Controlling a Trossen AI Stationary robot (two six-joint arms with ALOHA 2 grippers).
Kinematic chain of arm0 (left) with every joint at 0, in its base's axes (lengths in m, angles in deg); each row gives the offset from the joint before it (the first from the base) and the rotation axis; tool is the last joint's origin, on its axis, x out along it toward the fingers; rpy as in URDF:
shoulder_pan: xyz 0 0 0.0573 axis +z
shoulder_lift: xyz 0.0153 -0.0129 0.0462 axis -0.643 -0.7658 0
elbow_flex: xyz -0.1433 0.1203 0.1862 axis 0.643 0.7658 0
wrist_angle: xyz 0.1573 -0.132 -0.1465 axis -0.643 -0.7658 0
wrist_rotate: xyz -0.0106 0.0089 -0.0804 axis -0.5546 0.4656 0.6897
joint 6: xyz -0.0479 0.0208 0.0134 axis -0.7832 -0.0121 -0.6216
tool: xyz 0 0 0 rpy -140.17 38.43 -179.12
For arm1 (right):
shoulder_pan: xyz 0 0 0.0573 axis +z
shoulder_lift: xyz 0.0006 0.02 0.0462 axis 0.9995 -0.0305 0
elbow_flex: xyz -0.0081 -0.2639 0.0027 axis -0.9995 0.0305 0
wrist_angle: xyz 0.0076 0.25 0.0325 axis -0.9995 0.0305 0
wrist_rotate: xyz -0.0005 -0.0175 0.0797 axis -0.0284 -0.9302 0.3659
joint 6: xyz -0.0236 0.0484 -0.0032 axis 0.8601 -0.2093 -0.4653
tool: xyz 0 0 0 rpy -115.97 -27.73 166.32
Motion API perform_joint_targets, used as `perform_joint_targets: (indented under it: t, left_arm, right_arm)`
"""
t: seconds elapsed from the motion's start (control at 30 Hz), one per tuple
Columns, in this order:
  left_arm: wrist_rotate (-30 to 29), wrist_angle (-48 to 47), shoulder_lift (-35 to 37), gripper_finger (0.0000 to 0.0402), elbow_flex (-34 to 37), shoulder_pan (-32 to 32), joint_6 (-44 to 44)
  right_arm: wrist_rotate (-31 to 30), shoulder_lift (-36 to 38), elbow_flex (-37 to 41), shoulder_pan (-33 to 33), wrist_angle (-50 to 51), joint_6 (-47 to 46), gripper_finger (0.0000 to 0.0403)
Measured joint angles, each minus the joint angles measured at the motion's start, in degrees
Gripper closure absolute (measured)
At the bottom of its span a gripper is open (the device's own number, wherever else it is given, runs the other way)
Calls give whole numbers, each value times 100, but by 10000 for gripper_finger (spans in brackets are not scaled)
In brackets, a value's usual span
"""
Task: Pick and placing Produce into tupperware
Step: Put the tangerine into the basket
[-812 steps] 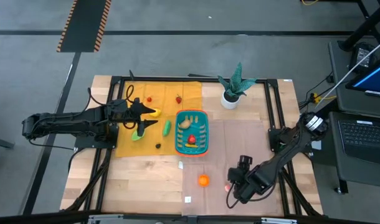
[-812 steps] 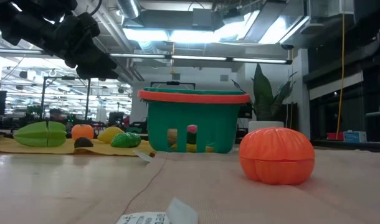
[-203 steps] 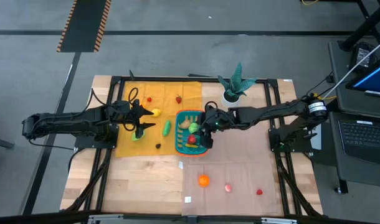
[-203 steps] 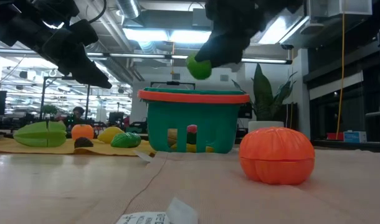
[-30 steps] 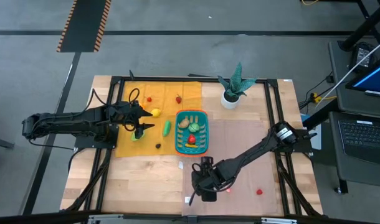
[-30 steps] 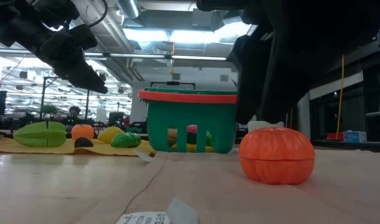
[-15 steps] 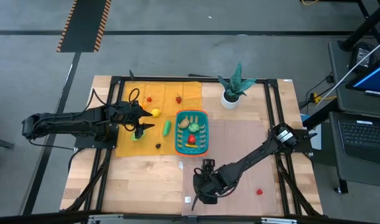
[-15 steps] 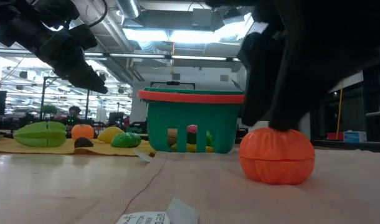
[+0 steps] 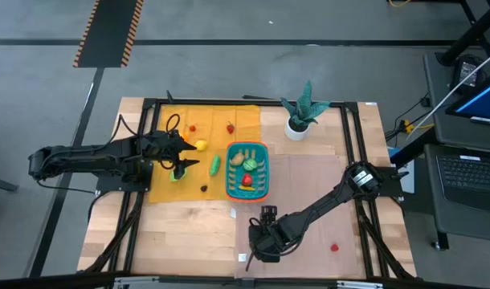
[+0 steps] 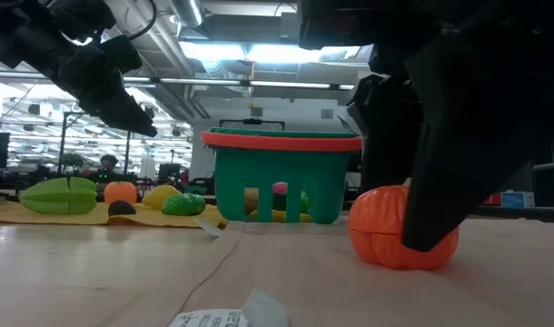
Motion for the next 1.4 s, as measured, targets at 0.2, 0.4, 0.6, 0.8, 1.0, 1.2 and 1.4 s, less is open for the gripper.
perform_joint_targets:
  t: [0.2, 0.4, 0.6, 0.8, 1.0, 1.2, 1.4]
  left_arm:
    - [2, 0, 1, 140, 0, 0, 0]
    - [0, 0, -2, 140, 0, -1, 0]
    - [0, -1, 0, 140, 0, -2, 0]
    - [2, -11, -1, 140, 0, 0, 0]
    - [0, -13, -1, 140, 0, 0, 0]
    - [0, -63, -1, 140, 0, 0, 0]
    - [0, -107, -1, 140, 0, 0, 0]
  right_arm:
    - [0, 0, -1, -4, -1, 0, 79]
    - [2, -8, -1, -8, -13, 0, 79]
    - [9, -72, -4, -50, -36, 22, 79]
    - [10, -72, -4, -61, -34, 28, 79]
    - [134, -72, -4, -95, -18, 24, 85]
    - [149, -72, -4, -107, -14, 15, 129]
    - [140, -68, -10, -107, -6, 22, 166]
